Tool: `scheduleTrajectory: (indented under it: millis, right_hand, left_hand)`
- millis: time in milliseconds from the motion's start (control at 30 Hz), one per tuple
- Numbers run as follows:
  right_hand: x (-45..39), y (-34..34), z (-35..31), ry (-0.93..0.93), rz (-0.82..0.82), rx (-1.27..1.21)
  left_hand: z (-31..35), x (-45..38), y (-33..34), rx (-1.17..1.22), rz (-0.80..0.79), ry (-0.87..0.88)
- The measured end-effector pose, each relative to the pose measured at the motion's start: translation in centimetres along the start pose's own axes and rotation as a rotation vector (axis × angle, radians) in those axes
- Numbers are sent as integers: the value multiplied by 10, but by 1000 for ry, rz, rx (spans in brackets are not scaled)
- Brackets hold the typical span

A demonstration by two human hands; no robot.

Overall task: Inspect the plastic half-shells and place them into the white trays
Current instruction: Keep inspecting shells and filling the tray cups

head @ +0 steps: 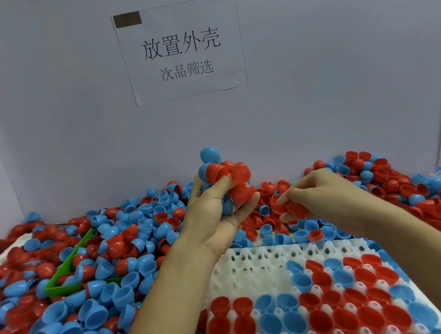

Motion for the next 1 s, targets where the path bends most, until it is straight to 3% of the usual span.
scheduleTrajectory:
  millis: [300, 733, 1000]
  right_hand:
    - [-16, 50, 50, 134, -82, 262]
    - [-15, 77, 49, 73, -154, 607]
    - [-19, 68, 46, 98, -69, 533]
  left_hand:
    - [21, 0, 1, 45, -33, 43]
    - [34, 2, 1, 50, -38, 83]
    - [35, 2, -3, 61, -26, 79]
Point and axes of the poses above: each hand's wrist, its own x-axis away from the middle knuckle, its own y-axis out of the palm, z = x × y, the point moved 10 cm from there along -x, towards the middle knuckle, and after that the axes turned 6 degrees about -x, right-handed, at the moved point
